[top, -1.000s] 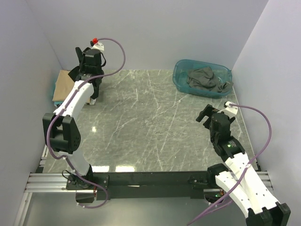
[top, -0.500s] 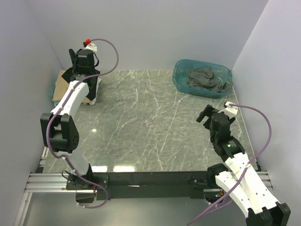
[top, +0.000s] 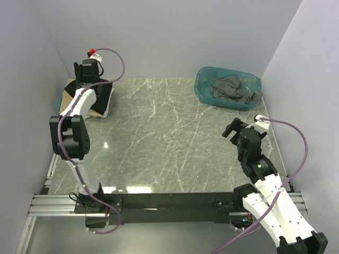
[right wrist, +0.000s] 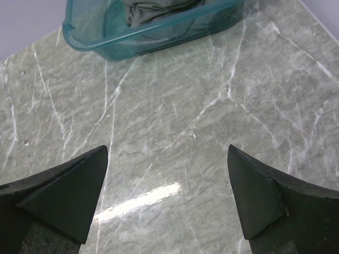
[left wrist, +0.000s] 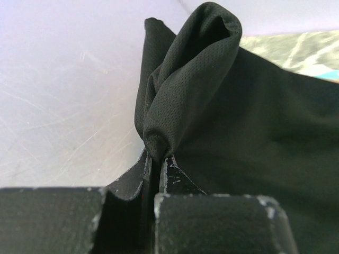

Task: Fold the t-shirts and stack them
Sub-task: Neatly place the folded tshirt to the corner, then reset both grippers

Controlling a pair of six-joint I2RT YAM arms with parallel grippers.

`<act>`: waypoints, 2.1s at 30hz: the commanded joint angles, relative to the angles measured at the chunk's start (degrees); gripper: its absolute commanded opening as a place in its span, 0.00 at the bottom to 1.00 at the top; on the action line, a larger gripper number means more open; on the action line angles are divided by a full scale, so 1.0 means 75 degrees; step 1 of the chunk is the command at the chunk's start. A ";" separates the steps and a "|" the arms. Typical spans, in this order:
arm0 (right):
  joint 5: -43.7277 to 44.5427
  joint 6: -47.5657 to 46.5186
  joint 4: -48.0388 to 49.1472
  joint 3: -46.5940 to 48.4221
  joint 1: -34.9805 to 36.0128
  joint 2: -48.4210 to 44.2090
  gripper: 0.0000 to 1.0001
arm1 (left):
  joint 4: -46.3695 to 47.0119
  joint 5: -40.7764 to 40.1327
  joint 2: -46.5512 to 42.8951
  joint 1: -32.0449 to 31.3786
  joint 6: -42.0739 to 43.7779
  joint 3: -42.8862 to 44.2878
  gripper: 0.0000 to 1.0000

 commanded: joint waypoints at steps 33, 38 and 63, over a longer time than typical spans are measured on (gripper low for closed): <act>0.0364 -0.0334 0.0366 0.0250 0.0002 0.0264 1.00 | 0.0672 0.0078 0.0554 0.1112 -0.0926 0.0722 1.00; 0.0305 -0.0310 0.0343 0.0250 0.0002 0.0158 1.00 | 0.0004 0.0593 -0.0020 0.1101 -0.1839 0.0851 1.00; -0.1041 -0.0310 0.0295 0.0297 0.0002 0.0381 1.00 | 0.0023 0.2655 -0.5512 -0.2600 -0.7615 -0.3902 0.99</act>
